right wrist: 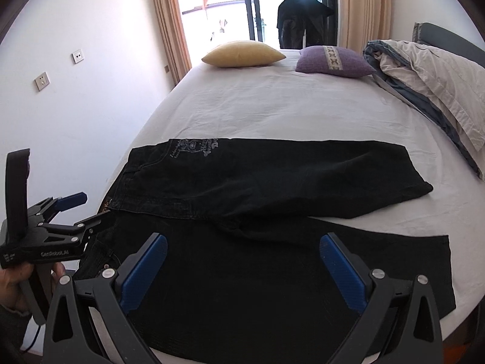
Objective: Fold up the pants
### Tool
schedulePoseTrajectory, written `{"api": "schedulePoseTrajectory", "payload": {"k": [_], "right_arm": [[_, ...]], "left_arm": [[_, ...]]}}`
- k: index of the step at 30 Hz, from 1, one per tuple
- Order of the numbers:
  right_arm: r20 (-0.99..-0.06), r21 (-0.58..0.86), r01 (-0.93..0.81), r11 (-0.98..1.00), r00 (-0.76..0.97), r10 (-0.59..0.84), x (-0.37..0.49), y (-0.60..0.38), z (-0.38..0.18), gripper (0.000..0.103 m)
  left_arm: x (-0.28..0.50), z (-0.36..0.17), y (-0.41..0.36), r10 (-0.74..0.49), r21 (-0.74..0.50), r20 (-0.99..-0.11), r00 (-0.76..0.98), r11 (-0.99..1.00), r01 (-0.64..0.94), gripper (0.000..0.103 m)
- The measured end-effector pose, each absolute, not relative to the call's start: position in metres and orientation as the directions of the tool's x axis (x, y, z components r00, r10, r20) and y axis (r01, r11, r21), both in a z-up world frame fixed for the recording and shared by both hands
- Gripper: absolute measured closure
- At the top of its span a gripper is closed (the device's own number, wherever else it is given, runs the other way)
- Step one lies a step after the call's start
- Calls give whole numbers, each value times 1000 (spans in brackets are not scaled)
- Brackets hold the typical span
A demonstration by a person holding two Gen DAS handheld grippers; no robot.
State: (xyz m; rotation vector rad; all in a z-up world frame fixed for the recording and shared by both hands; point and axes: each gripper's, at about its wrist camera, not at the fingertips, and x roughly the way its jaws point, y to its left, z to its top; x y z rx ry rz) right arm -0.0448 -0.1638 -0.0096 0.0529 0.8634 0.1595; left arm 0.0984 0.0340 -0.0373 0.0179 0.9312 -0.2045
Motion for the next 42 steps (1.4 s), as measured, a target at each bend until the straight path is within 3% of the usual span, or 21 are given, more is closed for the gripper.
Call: {"api": "schedulePoseTrajectory", "payload": {"k": [5, 8, 11, 18, 24, 27, 32, 34, 39, 42], "right_arm": [[-752, 77, -258, 963, 619, 226, 1, -173, -16, 2], [-778, 59, -342, 938, 573, 258, 33, -179, -24, 14], [-795, 75, -404, 912, 527, 299, 62, -187, -33, 20], [-806, 123, -474, 872, 464, 367, 111, -198, -55, 25], [-818, 145, -505, 851, 423, 390, 139, -198, -72, 31], [-822, 125, -543, 831, 412, 393, 149, -193, -75, 34], [-844, 81, -590, 803, 388, 371, 177, -184, -77, 37], [-844, 68, -609, 791, 387, 371, 188, -179, -74, 38], [-863, 7, -646, 764, 382, 331, 212, -163, -76, 47], [-884, -32, -679, 734, 362, 296, 223, -153, -83, 52]], "left_arm": [[192, -35, 57, -106, 26, -808, 580, 976, 215, 0], [253, -40, 55, -116, 90, -823, 556, 940, 329, 0], [307, -63, 52, -164, 72, -883, 441, 879, 471, 3], [370, -104, 46, -201, -25, -950, 237, 809, 587, 47], [399, -132, 37, -129, 4, -977, 169, 783, 622, 50], [401, -138, 35, -129, -7, -980, 151, 781, 624, 72], [396, -145, 24, -93, 29, -983, 156, 767, 641, 81], [395, -147, 17, -92, 42, -981, 171, 759, 650, 90], [382, -136, 12, -106, 107, -952, 286, 761, 640, 94], [365, -130, 1, -75, 220, -914, 398, 734, 643, 94]]}}
